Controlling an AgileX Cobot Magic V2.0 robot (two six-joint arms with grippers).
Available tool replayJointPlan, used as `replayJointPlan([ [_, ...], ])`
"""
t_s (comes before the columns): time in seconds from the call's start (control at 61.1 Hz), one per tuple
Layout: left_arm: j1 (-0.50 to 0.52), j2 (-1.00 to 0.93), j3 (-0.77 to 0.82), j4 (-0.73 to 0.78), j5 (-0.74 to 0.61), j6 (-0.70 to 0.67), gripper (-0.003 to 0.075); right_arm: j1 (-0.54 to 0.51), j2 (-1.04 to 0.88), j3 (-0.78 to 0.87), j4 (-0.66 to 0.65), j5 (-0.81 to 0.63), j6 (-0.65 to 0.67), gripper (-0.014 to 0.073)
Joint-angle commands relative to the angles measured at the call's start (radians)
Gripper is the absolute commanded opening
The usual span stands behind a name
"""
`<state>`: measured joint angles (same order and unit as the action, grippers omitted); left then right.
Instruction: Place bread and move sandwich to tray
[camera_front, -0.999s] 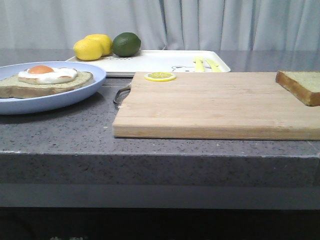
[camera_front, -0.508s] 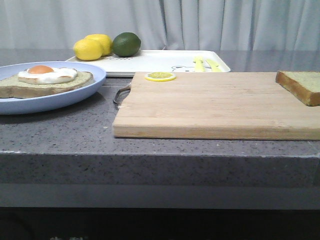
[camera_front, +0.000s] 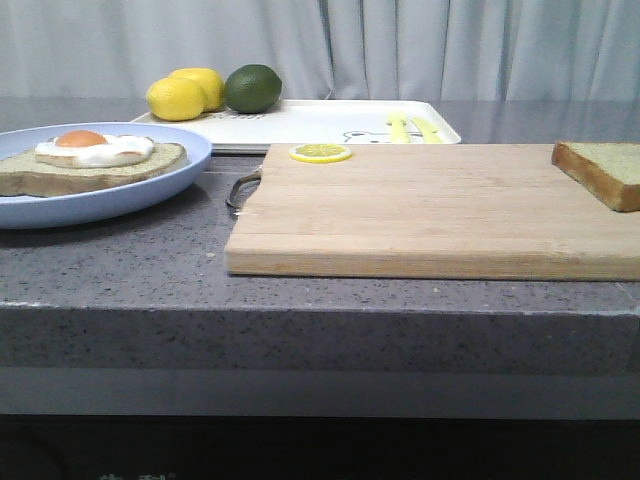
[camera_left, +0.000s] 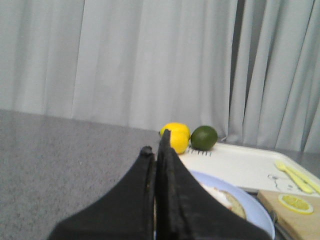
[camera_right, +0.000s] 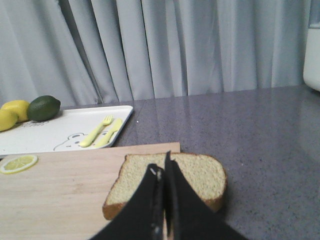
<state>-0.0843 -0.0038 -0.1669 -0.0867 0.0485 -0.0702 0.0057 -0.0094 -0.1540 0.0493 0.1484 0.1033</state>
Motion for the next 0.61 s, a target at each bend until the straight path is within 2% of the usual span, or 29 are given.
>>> replayJointPlan([
  [0.0,-0.003,0.021,-0.131,-0.005,-0.001,-0.008,-0.002,-0.007,0.013,-0.112,-0.007,0.005,-0.01,-0.0068],
  [0.36,-0.003,0.306,-0.56,0.035,0.409,-0.004,-0.002,-0.007,0.27,-0.489,-0.049,0.278,-0.01,-0.0068],
  [0.491,-0.003,0.396,-0.624,0.027,0.44,-0.004,-0.002,-0.007,0.372,-0.58,-0.049,0.385,-0.01,-0.0068],
  [0.589,-0.003,0.431,-0.623,0.026,0.443,-0.004,-0.002,-0.007,0.413,-0.58,-0.039,0.405,-0.01,-0.0068],
])
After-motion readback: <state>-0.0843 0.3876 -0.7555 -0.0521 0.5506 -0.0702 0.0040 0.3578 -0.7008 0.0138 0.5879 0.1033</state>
